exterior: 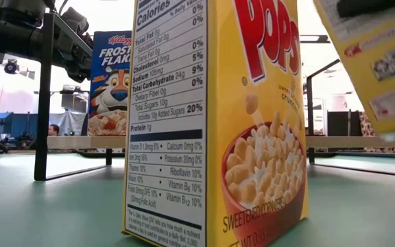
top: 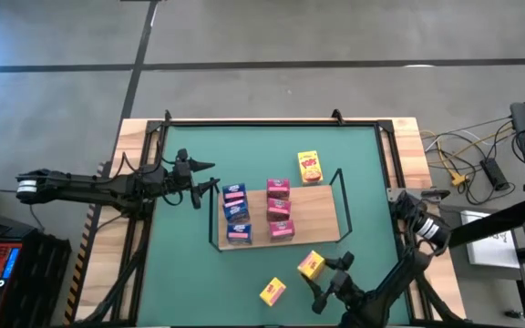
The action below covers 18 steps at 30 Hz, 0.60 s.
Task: Stack cereal on shelf
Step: Remove the yellow cereal box from the shelf
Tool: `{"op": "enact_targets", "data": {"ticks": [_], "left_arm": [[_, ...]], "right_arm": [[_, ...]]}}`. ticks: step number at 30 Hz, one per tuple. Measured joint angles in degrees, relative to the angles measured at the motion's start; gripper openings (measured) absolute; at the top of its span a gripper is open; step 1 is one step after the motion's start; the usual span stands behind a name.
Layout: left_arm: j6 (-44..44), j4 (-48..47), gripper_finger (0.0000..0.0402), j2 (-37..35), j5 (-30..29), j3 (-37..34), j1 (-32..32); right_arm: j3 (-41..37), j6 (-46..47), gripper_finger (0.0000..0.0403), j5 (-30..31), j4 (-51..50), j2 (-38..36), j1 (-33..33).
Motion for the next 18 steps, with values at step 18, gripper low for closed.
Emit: {"op": "enact_targets", "data": {"ticks": [18], "left_arm": [[0.0, 0.0, 0.0233, 0.0, -0.01, 0.0, 0.01]], "right_arm": [[-0.03, 7.94, 0.0297, 6.01, 0.34, 8.61, 0.09]]}}
